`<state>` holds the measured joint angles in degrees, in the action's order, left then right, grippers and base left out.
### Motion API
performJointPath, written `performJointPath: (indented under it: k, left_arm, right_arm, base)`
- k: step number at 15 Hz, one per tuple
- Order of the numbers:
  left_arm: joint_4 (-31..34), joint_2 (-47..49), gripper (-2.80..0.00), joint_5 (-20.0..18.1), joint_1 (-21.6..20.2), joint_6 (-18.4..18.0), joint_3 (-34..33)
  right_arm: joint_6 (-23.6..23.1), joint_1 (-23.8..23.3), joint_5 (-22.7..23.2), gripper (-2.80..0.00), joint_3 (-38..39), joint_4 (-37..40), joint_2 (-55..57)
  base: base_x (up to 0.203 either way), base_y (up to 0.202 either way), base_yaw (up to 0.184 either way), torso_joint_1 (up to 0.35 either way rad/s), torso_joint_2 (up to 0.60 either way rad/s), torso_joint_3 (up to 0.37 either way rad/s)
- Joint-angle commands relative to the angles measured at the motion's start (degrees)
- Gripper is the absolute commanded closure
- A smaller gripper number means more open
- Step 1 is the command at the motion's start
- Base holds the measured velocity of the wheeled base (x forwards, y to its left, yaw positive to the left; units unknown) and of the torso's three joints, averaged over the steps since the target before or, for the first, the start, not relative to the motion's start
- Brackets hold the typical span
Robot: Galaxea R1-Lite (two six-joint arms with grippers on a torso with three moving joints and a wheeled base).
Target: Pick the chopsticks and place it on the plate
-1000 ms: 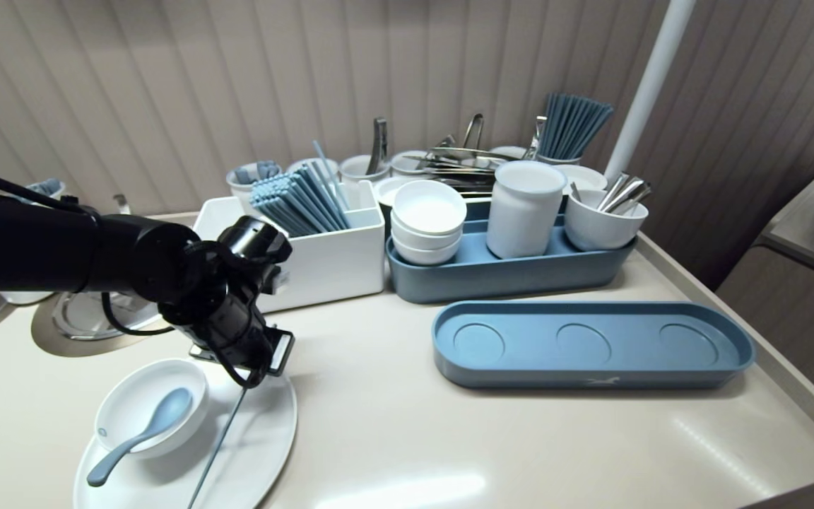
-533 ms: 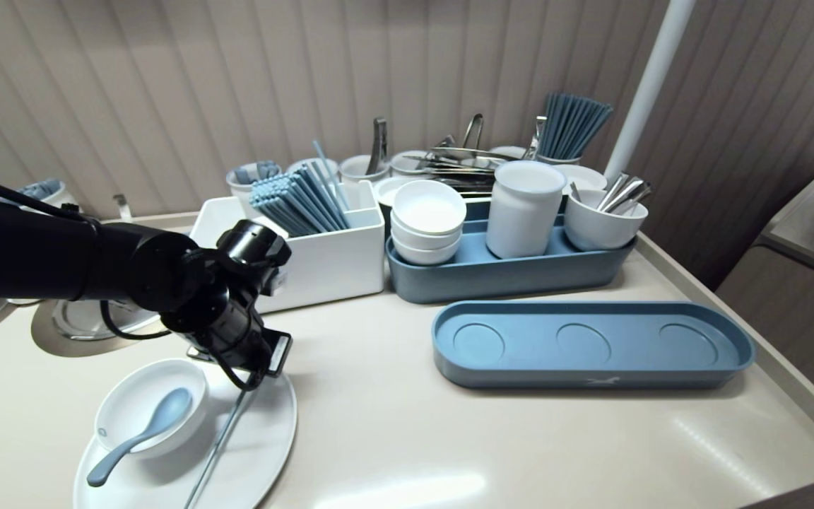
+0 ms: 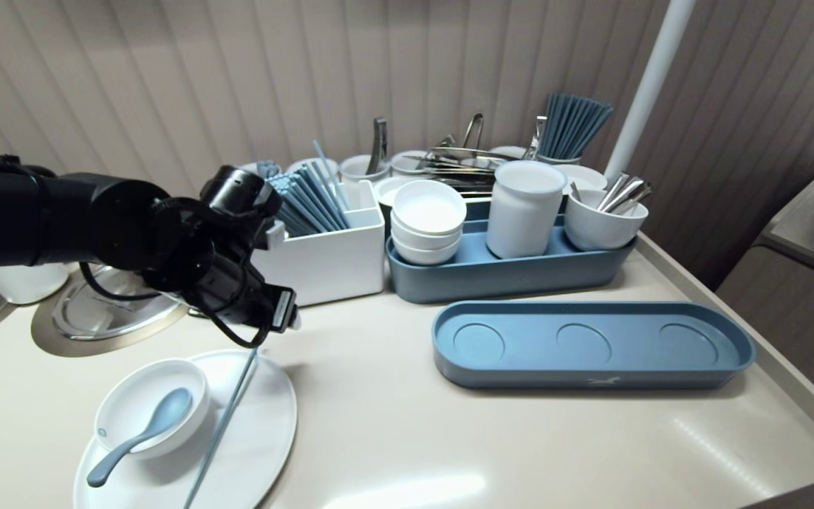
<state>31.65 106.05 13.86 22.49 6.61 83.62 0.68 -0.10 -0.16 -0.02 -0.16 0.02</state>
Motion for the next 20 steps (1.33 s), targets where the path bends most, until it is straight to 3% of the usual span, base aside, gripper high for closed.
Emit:
performJointPath:
  k: [1, 4, 8, 10, 12, 20]
  left_arm:
    - [2.44, -2.38, -2.8, 0.01, 1.5, 0.22, 3.64]
    - [3.94, -3.83, -2.8, -0.49, 4.02, 2.72, 7.68]
    - [3.95, -5.49, -2.8, -1.64, 5.87, 2.8, 9.95]
    - [3.92, -6.61, -2.8, -3.26, 5.99, 2.92, 10.04]
    - [3.79, -7.13, -2.8, -7.36, 5.94, 2.91, 10.89]
    - [3.77, -7.7, -2.8, -7.71, 4.41, 3.15, 12.97]
  right_arm:
    - [0.02, 0.01, -0.02, 0.0, 0.0, -0.02, 0.04]
    - [0.02, 0.01, -0.02, 0.0, -0.05, -0.02, 0.02]
    - [0.02, 0.01, -0.02, 0.0, 0.02, -0.02, 0.05]
    - [0.02, 0.01, -0.02, 0.0, -0.06, -0.02, -0.02]
    - [0.02, 0.01, -0.02, 0.0, 0.02, -0.02, 0.02]
    - [0.02, 0.01, -0.02, 0.0, -0.03, -0.02, 0.05]
  base:
    - [0.0, 0.0, 0.0, 0.0, 0.0, 0.0]
    - [0.0, 0.0, 0.0, 0.0, 0.0, 0.0]
    - [0.0, 0.0, 0.0, 0.0, 0.0, 0.0]
    - [0.0, 0.0, 0.0, 0.0, 0.0, 0.0]
    - [0.0, 0.0, 0.0, 0.0, 0.0, 0.0]
    - [0.0, 0.0, 0.0, 0.0, 0.0, 0.0]
